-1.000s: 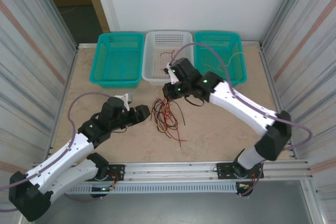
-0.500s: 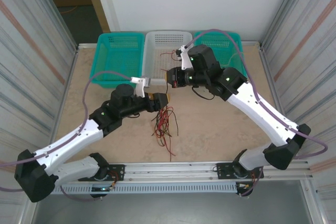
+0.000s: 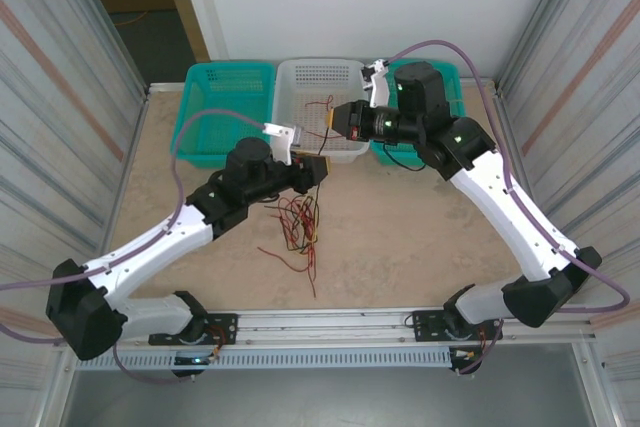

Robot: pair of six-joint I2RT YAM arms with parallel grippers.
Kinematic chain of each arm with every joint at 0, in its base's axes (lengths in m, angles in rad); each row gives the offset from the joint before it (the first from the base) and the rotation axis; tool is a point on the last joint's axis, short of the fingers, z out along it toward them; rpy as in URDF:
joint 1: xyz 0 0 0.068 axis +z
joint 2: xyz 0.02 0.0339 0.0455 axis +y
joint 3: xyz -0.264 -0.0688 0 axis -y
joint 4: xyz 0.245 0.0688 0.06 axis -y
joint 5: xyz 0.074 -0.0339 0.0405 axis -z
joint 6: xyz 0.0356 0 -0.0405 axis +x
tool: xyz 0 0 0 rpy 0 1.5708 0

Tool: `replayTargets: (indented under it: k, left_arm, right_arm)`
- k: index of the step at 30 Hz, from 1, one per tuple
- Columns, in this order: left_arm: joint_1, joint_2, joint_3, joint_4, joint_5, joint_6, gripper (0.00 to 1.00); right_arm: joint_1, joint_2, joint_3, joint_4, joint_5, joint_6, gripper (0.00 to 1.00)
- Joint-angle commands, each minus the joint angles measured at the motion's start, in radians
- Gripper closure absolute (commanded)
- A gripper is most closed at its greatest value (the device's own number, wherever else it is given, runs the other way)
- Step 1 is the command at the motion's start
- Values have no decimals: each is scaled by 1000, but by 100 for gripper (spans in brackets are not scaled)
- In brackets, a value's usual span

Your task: Untangle the cables

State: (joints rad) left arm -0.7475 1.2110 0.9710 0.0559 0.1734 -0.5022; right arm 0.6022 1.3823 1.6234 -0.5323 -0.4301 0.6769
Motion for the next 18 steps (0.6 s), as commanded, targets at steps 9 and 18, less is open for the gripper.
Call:
replayTargets:
  k: [9,18]
  left_arm:
    - [6,37,153,-43,11,20,100]
    - [79,-10,299,-181,27,-161,100]
  right_arm:
    - [-59,-2,-31,124,-97,74,75]
    - [-86,-108,-319,99,-69,21,26]
